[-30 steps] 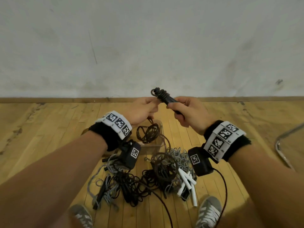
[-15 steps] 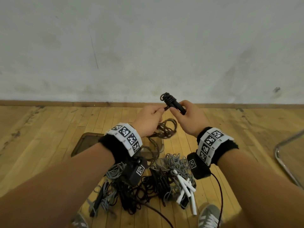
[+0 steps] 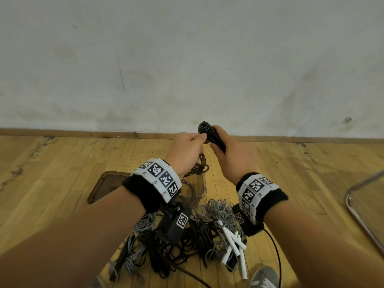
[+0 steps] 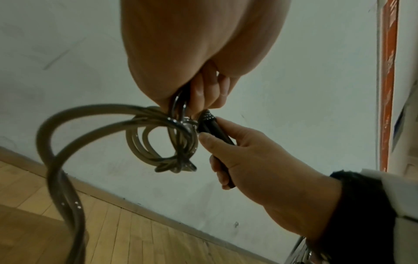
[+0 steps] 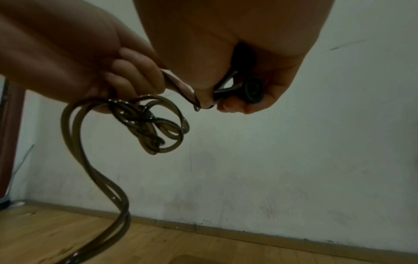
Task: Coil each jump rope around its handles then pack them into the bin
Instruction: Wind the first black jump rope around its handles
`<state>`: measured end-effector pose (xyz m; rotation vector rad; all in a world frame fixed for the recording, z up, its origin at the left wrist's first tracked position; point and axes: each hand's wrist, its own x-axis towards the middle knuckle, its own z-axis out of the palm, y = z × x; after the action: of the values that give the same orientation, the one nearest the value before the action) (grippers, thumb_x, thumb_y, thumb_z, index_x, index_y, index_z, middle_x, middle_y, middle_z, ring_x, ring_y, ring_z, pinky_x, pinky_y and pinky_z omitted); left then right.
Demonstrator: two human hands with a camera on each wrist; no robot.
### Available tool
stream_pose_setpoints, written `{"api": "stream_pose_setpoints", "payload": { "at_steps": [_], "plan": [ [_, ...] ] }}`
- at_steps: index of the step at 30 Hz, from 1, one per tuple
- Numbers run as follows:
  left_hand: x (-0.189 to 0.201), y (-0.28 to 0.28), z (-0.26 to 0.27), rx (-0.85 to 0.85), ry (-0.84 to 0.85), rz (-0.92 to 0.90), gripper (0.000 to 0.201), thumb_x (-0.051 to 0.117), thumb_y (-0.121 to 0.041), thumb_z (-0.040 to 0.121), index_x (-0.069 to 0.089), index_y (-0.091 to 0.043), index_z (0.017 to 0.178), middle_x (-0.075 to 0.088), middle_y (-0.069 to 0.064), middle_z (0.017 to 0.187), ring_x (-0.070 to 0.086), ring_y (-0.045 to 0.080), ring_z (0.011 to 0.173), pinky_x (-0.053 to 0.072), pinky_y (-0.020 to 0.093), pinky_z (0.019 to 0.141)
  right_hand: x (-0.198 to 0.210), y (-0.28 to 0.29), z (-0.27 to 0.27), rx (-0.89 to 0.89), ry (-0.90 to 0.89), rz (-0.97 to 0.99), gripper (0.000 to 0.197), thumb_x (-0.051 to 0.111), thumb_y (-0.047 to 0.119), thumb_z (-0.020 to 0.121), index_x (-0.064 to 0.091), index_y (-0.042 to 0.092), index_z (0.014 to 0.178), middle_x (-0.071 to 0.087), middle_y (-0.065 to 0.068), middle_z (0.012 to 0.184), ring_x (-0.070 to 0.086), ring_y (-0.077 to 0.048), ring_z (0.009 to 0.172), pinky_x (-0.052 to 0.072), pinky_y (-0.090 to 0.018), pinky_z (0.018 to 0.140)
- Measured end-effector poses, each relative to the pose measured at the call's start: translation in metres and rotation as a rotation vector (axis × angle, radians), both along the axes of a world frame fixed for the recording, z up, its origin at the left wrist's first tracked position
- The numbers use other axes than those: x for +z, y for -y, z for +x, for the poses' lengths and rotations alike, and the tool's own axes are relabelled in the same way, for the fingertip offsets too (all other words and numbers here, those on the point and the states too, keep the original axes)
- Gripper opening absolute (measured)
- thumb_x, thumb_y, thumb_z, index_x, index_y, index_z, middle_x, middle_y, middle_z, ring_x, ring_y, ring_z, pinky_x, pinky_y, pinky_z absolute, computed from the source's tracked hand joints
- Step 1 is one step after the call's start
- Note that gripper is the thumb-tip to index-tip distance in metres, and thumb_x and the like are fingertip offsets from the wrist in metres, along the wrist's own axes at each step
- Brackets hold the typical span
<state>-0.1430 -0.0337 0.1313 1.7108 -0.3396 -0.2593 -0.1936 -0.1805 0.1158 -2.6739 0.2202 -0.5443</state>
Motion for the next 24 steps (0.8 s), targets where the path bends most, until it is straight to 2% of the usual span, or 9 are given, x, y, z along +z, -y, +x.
{"api": "stream_pose_setpoints", "payload": {
  "at_steps": [2, 6, 9, 12, 14, 16, 18, 20, 24],
  "plan": [
    [0.0, -0.001, 0.001, 0.053, -0.006, -0.003, 0.046, 0.055, -0.03, 0.104, 0.068, 0.013, 0.094, 0.041, -0.009, 0.049, 0.033, 0.006, 0.039, 0.03, 0.026, 0.051, -0.003, -0.005, 0.001, 0.049, 0.011, 0.022, 0.041, 0.037, 0.041, 0.107, 0.029, 0.044, 0.148, 0.061, 0.01, 0.078, 0.056, -0.012, 0.059, 0.041, -0.03, 0.048],
    [0.001, -0.007, 0.005, 0.113, -0.029, -0.022, 0.041, 0.058, -0.036, 0.103, 0.075, -0.002, 0.088, 0.041, -0.012, 0.043, 0.033, 0.006, 0.038, 0.029, 0.023, 0.047, -0.006, -0.006, 0.001, 0.215, -0.006, 0.159, 0.045, 0.024, 0.039, 0.109, 0.023, 0.046, 0.153, 0.065, 0.0, 0.095, 0.061, -0.016, 0.079, 0.051, -0.04, 0.067],
    [0.002, -0.011, 0.004, 0.143, -0.015, -0.033, 0.044, 0.063, -0.044, 0.098, 0.079, -0.004, 0.095, 0.037, -0.011, 0.042, 0.031, 0.01, 0.043, 0.028, 0.022, 0.048, -0.004, -0.003, 0.0, 0.268, -0.015, 0.152, 0.045, 0.032, 0.037, 0.109, 0.026, 0.049, 0.152, 0.065, -0.002, 0.104, 0.06, -0.017, 0.089, 0.051, -0.04, 0.075],
    [0.0, -0.012, 0.003, 0.178, 0.026, 0.002, 0.049, 0.066, -0.051, 0.093, 0.08, -0.004, 0.094, 0.037, -0.012, 0.041, 0.034, 0.009, 0.043, 0.031, 0.023, 0.049, 0.001, -0.005, -0.004, 0.319, 0.003, 0.249, 0.045, 0.049, 0.034, 0.106, 0.04, 0.041, 0.149, 0.067, 0.009, 0.119, 0.062, -0.006, 0.099, 0.053, -0.035, 0.087],
    [0.001, -0.013, 0.006, 0.175, -0.001, -0.012, 0.051, 0.067, -0.051, 0.093, 0.078, -0.002, 0.096, 0.036, -0.013, 0.042, 0.033, 0.007, 0.041, 0.031, 0.024, 0.052, 0.006, -0.006, -0.008, 0.281, 0.032, 0.352, 0.052, 0.063, 0.038, 0.099, 0.043, 0.042, 0.147, 0.066, 0.016, 0.108, 0.065, 0.0, 0.08, 0.055, -0.028, 0.078],
    [0.002, -0.014, 0.008, 0.128, -0.066, -0.085, 0.048, 0.067, -0.048, 0.094, 0.077, -0.001, 0.1, 0.035, -0.013, 0.044, 0.031, 0.007, 0.041, 0.031, 0.024, 0.054, 0.013, -0.006, -0.011, 0.242, 0.034, 0.576, 0.063, 0.073, 0.038, 0.092, 0.041, 0.043, 0.146, 0.069, 0.002, 0.096, 0.069, -0.009, 0.066, 0.059, -0.029, 0.066],
    [0.005, -0.014, 0.008, 0.065, -0.117, -0.159, 0.045, 0.066, -0.044, 0.097, 0.076, -0.001, 0.103, 0.033, -0.01, 0.047, 0.028, 0.007, 0.042, 0.029, 0.021, 0.048, 0.02, -0.008, -0.015, 0.257, -0.058, 0.862, 0.062, 0.073, 0.029, 0.093, 0.041, 0.042, 0.146, 0.074, -0.013, 0.094, 0.073, -0.024, 0.069, 0.061, -0.032, 0.066],
    [0.007, -0.014, 0.005, 0.022, -0.127, -0.179, 0.041, 0.063, -0.041, 0.099, 0.076, -0.002, 0.099, 0.032, -0.009, 0.048, 0.027, 0.007, 0.042, 0.028, 0.019, 0.045, 0.021, -0.009, -0.017, 0.301, -0.161, 1.035, 0.056, 0.066, 0.022, 0.099, 0.042, 0.038, 0.147, 0.076, -0.016, 0.091, 0.074, -0.03, 0.073, 0.062, -0.035, 0.069],
    [0.005, -0.014, 0.002, 0.002, -0.061, -0.108, 0.043, 0.057, -0.04, 0.103, 0.074, -0.002, 0.091, 0.05, -0.004, 0.052, 0.041, 0.009, 0.045, 0.037, 0.019, 0.049, 0.014, -0.005, -0.012, 0.341, -0.103, 0.89, 0.046, 0.057, 0.018, 0.103, 0.046, 0.027, 0.147, 0.063, -0.006, 0.071, 0.061, -0.017, 0.06, 0.054, -0.029, 0.061]
  ]
}}
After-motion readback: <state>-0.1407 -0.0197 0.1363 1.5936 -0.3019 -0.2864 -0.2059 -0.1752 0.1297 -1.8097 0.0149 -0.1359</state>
